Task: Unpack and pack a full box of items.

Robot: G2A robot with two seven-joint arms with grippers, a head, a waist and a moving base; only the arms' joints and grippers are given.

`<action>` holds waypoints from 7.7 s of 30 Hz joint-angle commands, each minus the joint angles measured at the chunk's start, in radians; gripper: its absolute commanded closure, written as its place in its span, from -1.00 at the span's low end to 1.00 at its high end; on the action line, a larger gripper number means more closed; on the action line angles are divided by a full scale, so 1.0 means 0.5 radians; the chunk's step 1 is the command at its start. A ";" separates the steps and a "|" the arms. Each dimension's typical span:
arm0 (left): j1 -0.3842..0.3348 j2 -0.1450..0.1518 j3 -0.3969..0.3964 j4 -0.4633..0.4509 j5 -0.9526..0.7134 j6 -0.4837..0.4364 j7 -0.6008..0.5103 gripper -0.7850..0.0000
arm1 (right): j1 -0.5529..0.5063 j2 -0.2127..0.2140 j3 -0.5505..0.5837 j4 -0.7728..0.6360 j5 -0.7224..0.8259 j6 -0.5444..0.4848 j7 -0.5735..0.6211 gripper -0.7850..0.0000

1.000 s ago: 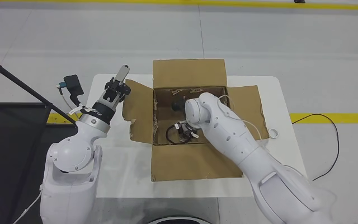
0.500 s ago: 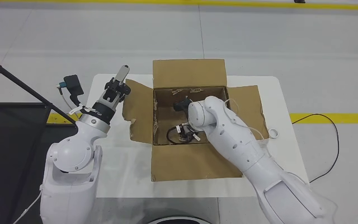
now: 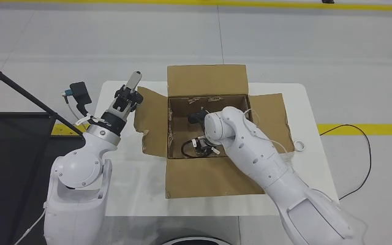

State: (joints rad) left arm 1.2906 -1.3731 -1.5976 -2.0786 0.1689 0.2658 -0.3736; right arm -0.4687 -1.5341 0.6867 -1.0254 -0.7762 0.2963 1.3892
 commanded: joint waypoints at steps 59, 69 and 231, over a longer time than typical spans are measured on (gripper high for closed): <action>0.000 0.000 0.000 0.000 0.000 0.000 0.000 -1.00 | -1.285 0.412 1.724 -2.225 -0.389 -0.263 -0.033 1.00; 0.000 0.000 0.000 0.000 0.000 0.000 0.000 -1.00 | -1.549 0.462 2.284 -2.316 -0.389 -0.123 -0.042 1.00; 0.270 0.019 -0.173 -0.088 -0.103 -0.218 0.205 -1.00 | -1.393 0.998 1.938 -1.315 -0.093 -0.935 -0.200 -1.00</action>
State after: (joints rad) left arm 1.4257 -1.3636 -1.6842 -2.1225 0.1174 0.1568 -0.2710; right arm -1.1740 -1.0355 1.6669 -1.6928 -0.8201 -0.1679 1.2906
